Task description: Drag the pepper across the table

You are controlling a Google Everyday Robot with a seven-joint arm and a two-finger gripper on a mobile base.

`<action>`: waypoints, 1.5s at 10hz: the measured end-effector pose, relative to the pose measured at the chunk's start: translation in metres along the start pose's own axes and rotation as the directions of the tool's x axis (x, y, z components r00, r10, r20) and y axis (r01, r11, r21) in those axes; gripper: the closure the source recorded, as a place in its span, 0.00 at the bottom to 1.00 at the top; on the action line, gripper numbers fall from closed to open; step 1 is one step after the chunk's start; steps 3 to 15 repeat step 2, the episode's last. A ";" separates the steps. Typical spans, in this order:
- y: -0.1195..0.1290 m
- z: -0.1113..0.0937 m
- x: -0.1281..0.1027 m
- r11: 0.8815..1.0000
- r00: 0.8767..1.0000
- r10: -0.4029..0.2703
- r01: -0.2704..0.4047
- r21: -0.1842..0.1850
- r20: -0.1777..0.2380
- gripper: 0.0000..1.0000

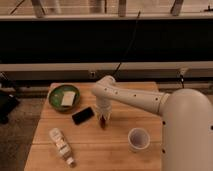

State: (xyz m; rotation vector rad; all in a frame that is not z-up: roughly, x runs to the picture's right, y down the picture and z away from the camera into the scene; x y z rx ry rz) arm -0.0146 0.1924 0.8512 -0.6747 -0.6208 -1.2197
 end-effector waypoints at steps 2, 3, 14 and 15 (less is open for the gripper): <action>0.006 -0.003 0.005 1.000 1.000 0.007 -0.007 0.000 0.003 1.00; 0.006 -0.003 0.005 1.000 1.000 0.007 -0.007 0.000 0.003 1.00; 0.006 -0.003 0.005 1.000 1.000 0.007 -0.007 0.000 0.003 1.00; 0.006 -0.003 0.005 1.000 1.000 0.007 -0.007 0.000 0.003 1.00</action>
